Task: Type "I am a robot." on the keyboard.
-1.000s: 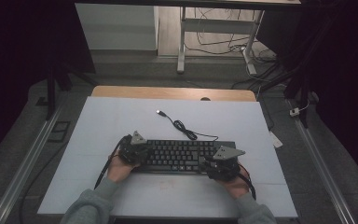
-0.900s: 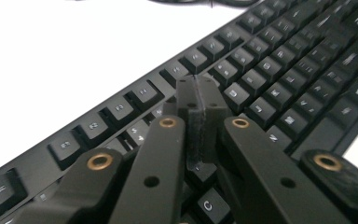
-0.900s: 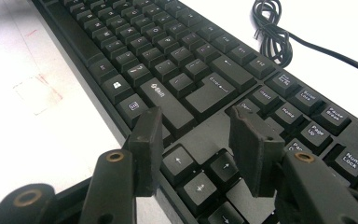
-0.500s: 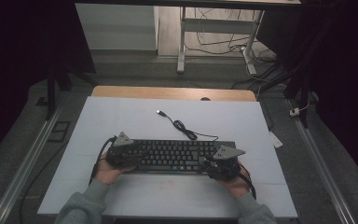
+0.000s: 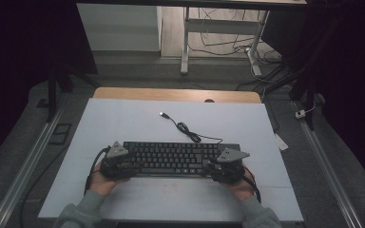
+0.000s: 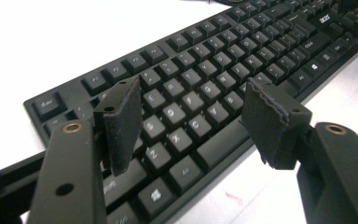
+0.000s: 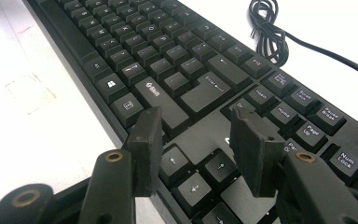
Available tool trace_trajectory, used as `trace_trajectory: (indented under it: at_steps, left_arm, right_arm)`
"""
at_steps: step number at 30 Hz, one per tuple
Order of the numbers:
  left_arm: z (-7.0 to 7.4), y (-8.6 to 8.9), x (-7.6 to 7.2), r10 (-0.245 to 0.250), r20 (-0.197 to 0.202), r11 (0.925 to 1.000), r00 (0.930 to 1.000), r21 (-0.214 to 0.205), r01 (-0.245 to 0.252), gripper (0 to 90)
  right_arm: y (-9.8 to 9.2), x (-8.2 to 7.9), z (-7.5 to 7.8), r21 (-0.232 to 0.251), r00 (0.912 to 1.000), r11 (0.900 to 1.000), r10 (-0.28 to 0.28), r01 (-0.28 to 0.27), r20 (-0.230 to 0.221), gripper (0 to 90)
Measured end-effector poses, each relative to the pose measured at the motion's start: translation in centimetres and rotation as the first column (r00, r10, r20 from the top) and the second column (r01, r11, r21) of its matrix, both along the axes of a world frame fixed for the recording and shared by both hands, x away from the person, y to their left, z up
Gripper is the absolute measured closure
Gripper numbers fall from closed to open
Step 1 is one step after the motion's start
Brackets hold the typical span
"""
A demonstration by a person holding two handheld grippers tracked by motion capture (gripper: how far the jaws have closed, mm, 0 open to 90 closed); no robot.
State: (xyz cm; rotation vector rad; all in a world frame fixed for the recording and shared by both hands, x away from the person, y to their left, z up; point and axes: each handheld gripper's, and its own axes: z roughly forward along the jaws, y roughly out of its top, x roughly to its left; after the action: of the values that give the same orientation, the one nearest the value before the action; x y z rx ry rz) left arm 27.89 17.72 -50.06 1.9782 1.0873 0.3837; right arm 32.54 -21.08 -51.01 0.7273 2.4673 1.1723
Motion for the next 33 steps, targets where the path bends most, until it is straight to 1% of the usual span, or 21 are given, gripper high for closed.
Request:
trace_trajectory:
  at_steps: [4, 8, 11, 14, 17, 19, 21, 24, 26, 33]
  left_arm:
    - [-0.1, 0.6, -0.6, 0.014, 0.003, 0.9999, 0.9999, -0.001, -0.014, 37.8]
    - [-0.1, 0.9, -1.3, 0.017, 0.011, 0.9998, 0.9998, 0.004, -0.017, 37.5]
    - [-0.1, 0.9, -1.6, 0.02, 0.016, 0.9997, 0.9997, 0.011, -0.02, 37.4]
    - [-0.3, 0.9, -1.7, 0.018, 0.016, 0.9996, 0.9997, 0.02, -0.019, 37.4]
    - [-0.4, 0.8, -1.5, 0.016, 0.013, 0.9995, 0.9998, 0.026, -0.017, 37.3]
    - [-0.5, 0.8, -1.5, 0.014, 0.013, 0.9992, 0.9998, 0.038, -0.014, 37.2]
    - [-0.6, 0.8, -1.5, 0.012, 0.013, 0.999, 0.9998, 0.043, -0.013, 37.2]
    - [-0.6, 0.9, -1.5, 0.011, 0.012, 0.9991, 0.9999, 0.04, -0.011, 37.1]
    - [-0.6, 0.9, -1.4, 0.013, 0.01, 0.9991, 0.9999, 0.04, -0.013, 37.1]
    - [-0.7, 0.9, -1.3, 0.015, 0.006, 0.999, 0.9999, 0.042, -0.016, 37.0]
  right_arm:
    - [0.2, 0.0, 0.0, 0.004, 1.0, 1.0, -0.002, 0.002, 0.002, 54.2]
    - [0.6, 0.2, 0.2, 0.021, 1.0, 0.9998, 0.001, -0.001, 0.001, 54.3]
    - [1.2, 0.4, 0.5, 0.035, 1.0, 0.9994, 0.005, -0.006, 0.005, 54.3]
    - [1.9, 0.6, 0.8, 0.032, 0.9998, 0.9993, 0.019, -0.019, 0.007, 55.6]
    - [2.9, 0.8, 1.1, 0.04, 0.9993, 0.9984, 0.038, -0.038, 0.003, 59.7]
    - [3.6, 1.0, 1.1, 0.04, 0.9987, 0.9979, 0.051, -0.051, -0.009, 64.6]
    - [4.3, 1.2, 1.1, 0.036, 0.9978, 0.9974, 0.063, -0.062, -0.021, 71.4]
    - [5.2, 1.3, 0.9, 0.029, 0.996, 0.9964, 0.081, -0.08, -0.04, 84.1]
    - [5.9, 1.4, 0.7, 0.021, 0.9948, 0.996, 0.088, -0.087, -0.05, 89.4]
    - [7.7, 1.7, 0.2, -0.009, 0.9926, 0.9948, 0.101, -0.101, -0.069, 89.4]
